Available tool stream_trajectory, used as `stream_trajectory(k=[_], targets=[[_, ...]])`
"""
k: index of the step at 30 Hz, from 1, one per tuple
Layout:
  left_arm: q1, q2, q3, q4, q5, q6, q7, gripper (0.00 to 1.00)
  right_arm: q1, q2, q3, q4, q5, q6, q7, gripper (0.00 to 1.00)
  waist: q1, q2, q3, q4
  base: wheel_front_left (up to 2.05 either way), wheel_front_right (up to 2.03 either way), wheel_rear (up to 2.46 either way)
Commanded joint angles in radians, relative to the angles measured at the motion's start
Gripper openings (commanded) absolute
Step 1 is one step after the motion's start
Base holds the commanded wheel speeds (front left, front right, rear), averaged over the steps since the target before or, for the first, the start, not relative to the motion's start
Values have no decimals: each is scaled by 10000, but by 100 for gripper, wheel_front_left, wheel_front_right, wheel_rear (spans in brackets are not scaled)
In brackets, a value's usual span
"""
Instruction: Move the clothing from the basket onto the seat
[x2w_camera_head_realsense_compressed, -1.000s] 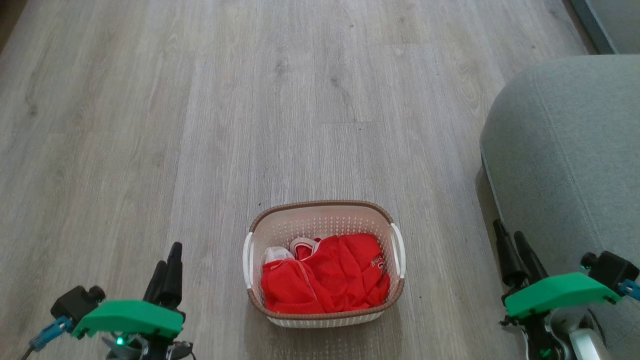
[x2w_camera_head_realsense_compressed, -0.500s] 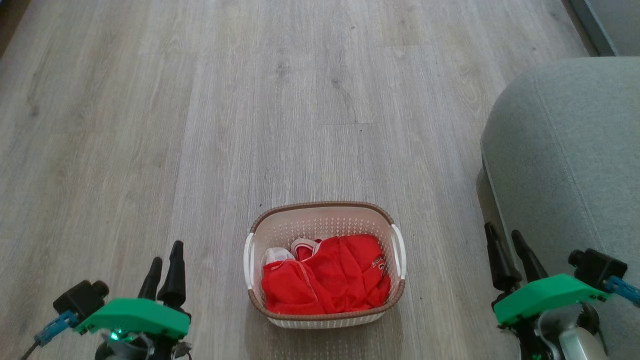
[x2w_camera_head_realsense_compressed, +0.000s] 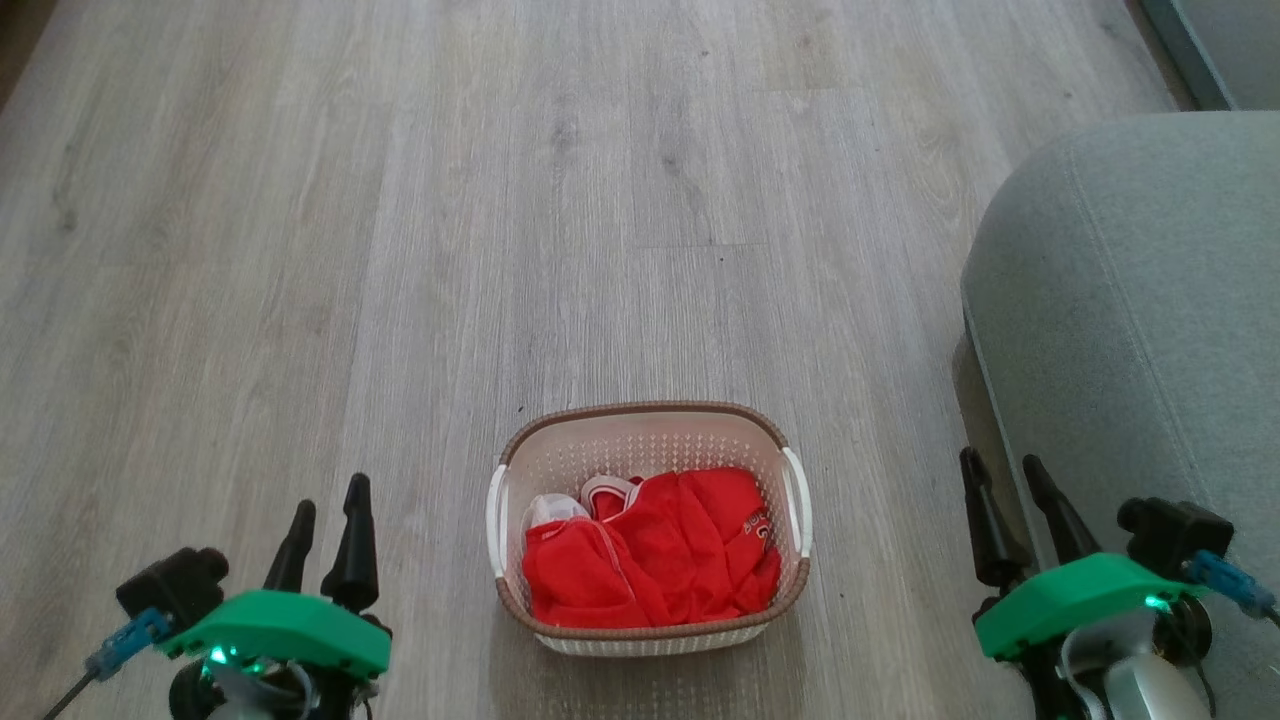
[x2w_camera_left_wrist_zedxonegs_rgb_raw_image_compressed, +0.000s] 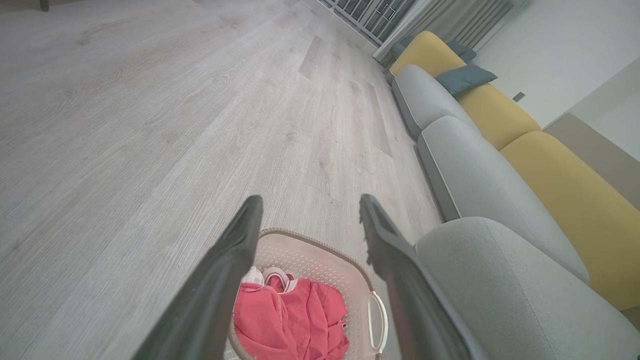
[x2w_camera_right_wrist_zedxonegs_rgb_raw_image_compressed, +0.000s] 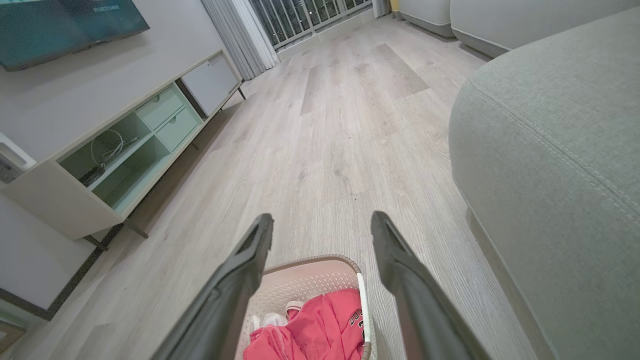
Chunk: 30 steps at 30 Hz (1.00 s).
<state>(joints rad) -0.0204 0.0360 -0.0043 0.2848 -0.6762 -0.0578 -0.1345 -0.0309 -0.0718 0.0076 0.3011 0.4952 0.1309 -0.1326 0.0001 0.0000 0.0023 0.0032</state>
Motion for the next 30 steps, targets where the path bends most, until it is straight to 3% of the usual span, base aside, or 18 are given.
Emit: stream_trajectory(k=[1,30], targets=[[-591,108,154,-373,266,54,-137,100,-525,-213,193,-281,-305,-1,-148,100,-1,0,2,1,0,0,0],[-713,134,90,-357,3385,131,-986,100,-668,-253,306,-298,-3604,-2,-1003,100,-1,0,-2,-68,0,0,0]])
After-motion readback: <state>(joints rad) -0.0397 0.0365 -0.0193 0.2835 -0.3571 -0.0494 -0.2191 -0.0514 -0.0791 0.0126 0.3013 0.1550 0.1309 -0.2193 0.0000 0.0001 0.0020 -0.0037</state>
